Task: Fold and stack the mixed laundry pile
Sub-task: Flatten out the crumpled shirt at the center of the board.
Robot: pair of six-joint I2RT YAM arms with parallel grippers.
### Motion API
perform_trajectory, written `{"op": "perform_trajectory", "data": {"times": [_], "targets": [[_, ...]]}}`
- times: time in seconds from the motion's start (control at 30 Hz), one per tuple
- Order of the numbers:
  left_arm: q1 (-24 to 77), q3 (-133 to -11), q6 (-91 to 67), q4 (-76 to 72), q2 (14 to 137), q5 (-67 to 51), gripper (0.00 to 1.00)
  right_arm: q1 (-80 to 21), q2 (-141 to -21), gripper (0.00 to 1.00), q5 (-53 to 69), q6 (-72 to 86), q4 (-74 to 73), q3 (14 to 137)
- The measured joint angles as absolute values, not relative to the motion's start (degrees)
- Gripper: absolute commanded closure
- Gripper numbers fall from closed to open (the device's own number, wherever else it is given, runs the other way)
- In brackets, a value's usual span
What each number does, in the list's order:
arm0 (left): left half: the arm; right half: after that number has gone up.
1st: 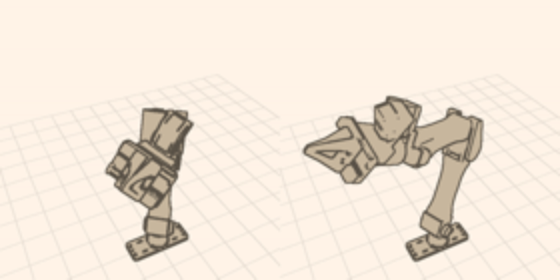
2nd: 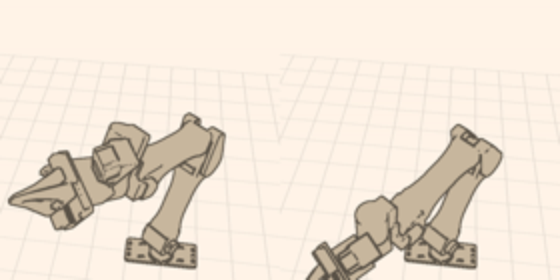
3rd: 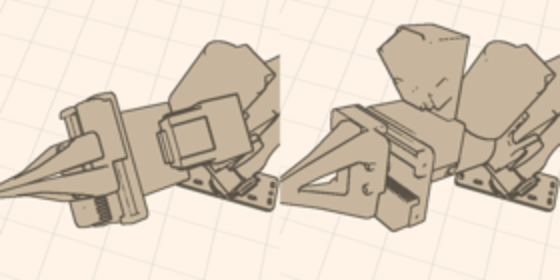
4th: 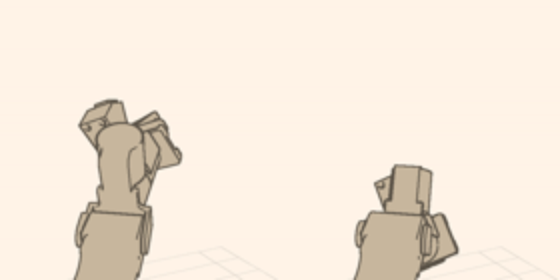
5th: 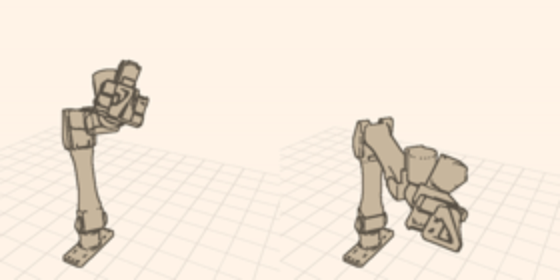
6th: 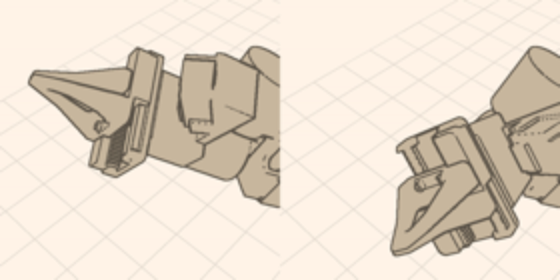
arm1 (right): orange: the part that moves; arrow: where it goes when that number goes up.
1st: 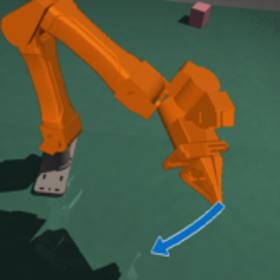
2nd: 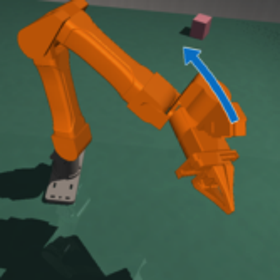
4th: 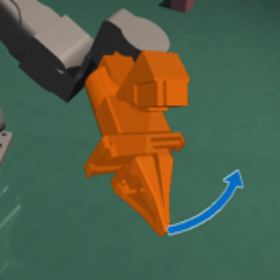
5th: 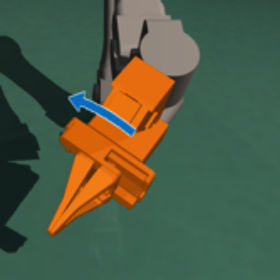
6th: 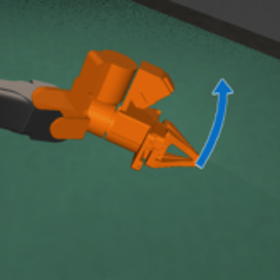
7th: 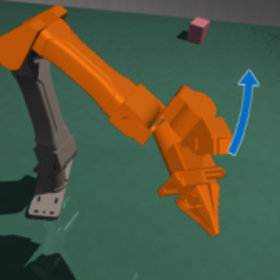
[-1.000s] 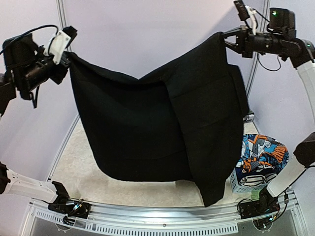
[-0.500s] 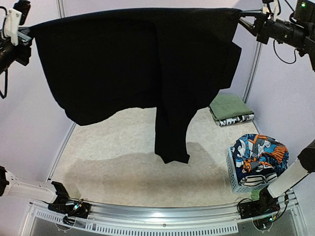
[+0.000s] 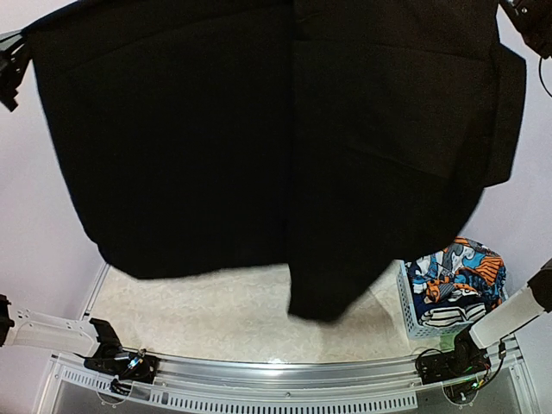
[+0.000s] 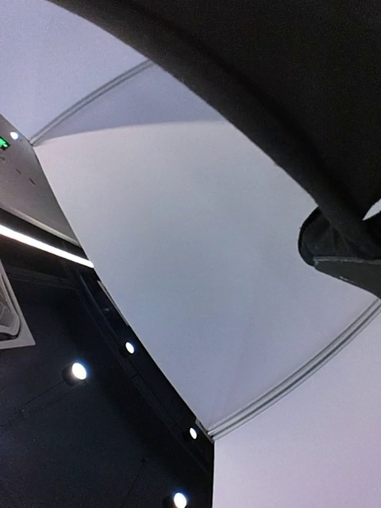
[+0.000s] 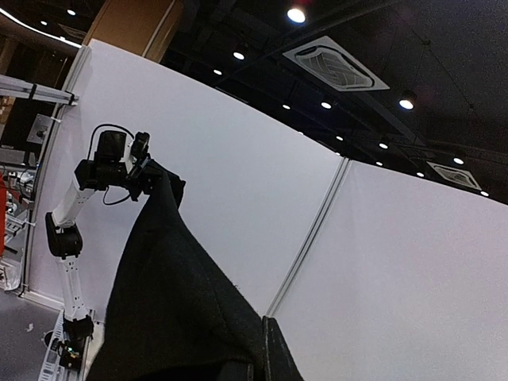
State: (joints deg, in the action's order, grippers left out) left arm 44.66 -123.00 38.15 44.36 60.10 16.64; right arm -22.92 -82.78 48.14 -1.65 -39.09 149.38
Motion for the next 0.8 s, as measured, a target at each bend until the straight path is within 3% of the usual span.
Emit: {"op": "perform_trajectory", "data": {"times": [0.13, 0.3, 0.6, 0.8], "targets": [[44.1, -116.3, 44.1, 37.5, 61.7, 24.2, 1.0, -22.8, -86.6, 1.0, 46.5, -3.1, -39.0, 150.6], [36.4, -102.1, 45.9, 28.6, 67.0, 30.0, 1.0, -20.8, -94.5, 1.0, 42.9, -6.0, -37.6, 143.1], [21.6, -81.9, 33.6, 25.6, 83.7, 26.3, 1.0, -18.6, -110.2, 1.0, 30.1, -7.6, -28.6, 112.6], [16.7, -81.5, 28.0, 24.8, 98.1, 22.0, 1.0, -18.6, -120.2, 1.0, 22.2, -7.7, -24.4, 110.6]]}}
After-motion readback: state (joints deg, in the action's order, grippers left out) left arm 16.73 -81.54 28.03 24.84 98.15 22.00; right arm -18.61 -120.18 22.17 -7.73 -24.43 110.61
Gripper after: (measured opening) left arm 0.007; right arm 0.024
